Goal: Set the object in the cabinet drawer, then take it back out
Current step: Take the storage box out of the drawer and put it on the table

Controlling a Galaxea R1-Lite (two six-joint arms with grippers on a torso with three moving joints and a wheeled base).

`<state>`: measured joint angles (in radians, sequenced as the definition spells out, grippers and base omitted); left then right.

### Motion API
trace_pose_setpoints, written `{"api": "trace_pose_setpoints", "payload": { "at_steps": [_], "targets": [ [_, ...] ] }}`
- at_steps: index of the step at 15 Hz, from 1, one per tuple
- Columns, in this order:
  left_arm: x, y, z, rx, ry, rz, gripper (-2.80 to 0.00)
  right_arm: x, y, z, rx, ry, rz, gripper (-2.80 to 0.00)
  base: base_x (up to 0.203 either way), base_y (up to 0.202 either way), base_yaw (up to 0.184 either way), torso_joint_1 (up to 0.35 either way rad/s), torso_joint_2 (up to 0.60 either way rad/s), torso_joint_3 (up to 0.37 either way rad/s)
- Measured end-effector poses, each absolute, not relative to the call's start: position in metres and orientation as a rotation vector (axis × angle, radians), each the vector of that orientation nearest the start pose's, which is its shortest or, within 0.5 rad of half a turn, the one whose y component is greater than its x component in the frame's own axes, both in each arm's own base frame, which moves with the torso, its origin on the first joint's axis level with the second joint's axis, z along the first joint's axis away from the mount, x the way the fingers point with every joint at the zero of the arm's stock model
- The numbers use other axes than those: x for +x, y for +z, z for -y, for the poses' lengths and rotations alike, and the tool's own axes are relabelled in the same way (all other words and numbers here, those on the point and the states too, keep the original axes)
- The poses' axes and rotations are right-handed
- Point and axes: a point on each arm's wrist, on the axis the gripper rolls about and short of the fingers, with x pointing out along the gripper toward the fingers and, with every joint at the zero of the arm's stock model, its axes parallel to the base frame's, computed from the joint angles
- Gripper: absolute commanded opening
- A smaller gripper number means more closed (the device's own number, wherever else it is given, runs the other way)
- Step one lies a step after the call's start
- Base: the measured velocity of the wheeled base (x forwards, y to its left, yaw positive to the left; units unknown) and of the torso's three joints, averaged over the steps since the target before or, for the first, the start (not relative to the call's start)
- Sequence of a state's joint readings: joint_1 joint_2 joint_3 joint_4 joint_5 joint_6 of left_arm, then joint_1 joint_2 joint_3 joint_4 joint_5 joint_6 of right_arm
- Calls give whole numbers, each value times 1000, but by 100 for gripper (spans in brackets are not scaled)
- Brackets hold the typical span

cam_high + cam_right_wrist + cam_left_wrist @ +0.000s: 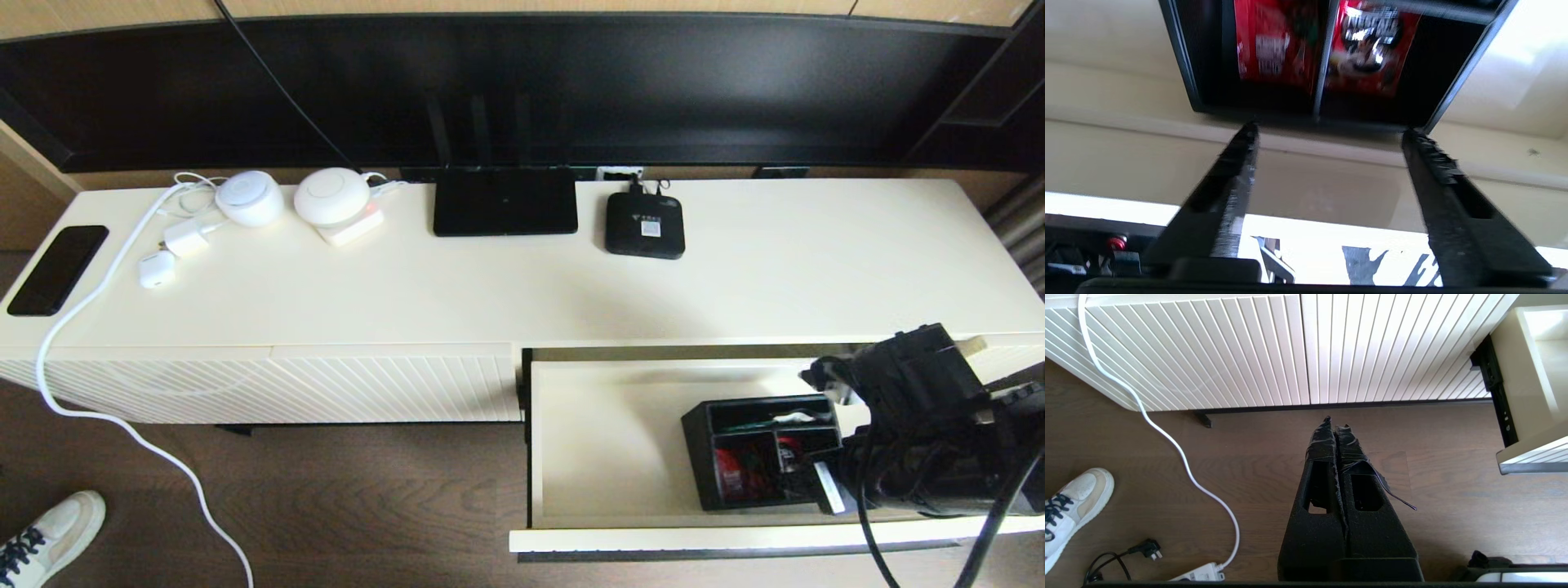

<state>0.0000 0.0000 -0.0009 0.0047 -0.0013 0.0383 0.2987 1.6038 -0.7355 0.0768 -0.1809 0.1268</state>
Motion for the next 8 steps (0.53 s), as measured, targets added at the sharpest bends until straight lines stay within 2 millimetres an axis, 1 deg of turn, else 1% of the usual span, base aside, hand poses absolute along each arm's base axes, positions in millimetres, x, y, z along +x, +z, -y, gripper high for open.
{"api": "trace_pose_setpoints", "payload": {
  "at_steps": [4,8],
  "targets": [
    [-23,75,0,38,-2,-4,-280,234,122,-68,-102,62,-965,0,0,0,0,0,0,0],
    [-23,75,0,38,-2,-3,-280,245,114,-67,-94,45,-990,0,0,0,0,0,0,0]
  ]
}}
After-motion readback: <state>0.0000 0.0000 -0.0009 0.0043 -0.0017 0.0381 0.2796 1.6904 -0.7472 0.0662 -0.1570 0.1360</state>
